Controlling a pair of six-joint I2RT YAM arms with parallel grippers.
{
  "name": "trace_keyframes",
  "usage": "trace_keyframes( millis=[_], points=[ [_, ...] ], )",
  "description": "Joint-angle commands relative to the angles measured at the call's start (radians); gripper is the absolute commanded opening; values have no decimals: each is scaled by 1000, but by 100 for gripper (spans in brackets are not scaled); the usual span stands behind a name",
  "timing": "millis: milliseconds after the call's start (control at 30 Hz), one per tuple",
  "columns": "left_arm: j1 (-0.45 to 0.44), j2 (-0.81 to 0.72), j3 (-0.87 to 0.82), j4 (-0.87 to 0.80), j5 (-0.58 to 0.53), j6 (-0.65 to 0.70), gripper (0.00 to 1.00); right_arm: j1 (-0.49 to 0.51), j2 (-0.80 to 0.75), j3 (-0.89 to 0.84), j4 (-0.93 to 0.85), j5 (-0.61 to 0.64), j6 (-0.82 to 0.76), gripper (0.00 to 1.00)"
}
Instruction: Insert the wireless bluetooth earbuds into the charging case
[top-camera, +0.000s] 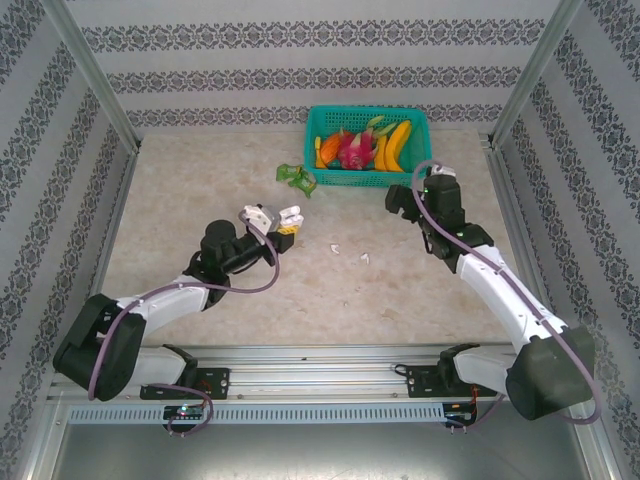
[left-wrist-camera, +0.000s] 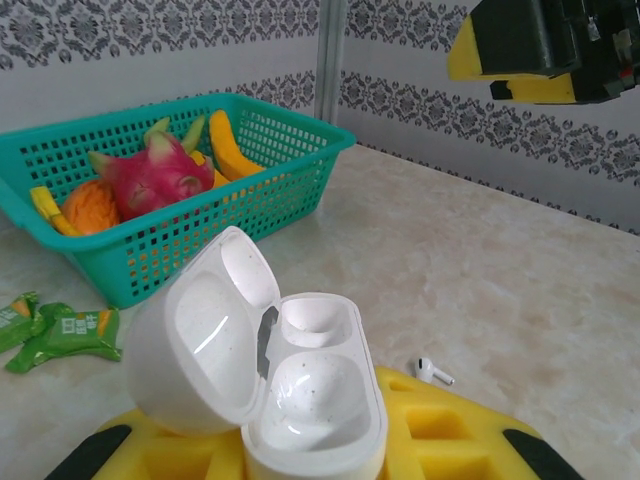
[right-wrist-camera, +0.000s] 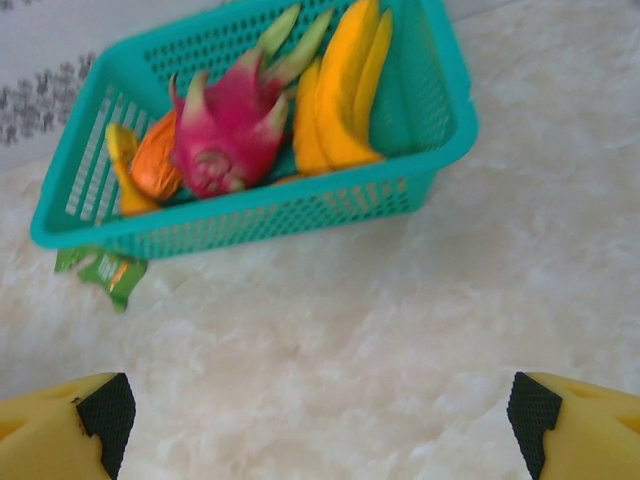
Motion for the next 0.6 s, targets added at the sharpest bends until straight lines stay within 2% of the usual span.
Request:
trace_keyframes(
  millis=[0, 133, 233, 400, 567],
  points=[
    [-42, 26, -29, 184, -34, 39, 0, 66, 35, 21, -71, 21, 26, 98],
    [-62, 47, -65, 290, -85, 55, 0, 143, 92, 29, -97, -37, 36, 97],
    [-71, 48, -72, 330, -126, 87, 0, 194, 153, 58, -136, -39, 46, 92],
    [-78, 37, -51, 321, -197, 157, 0, 235, 275, 95, -156, -85, 87, 83],
    [-78, 30, -16, 276, -238, 244, 0, 270, 401, 166, -184, -91, 108, 79]
  ],
)
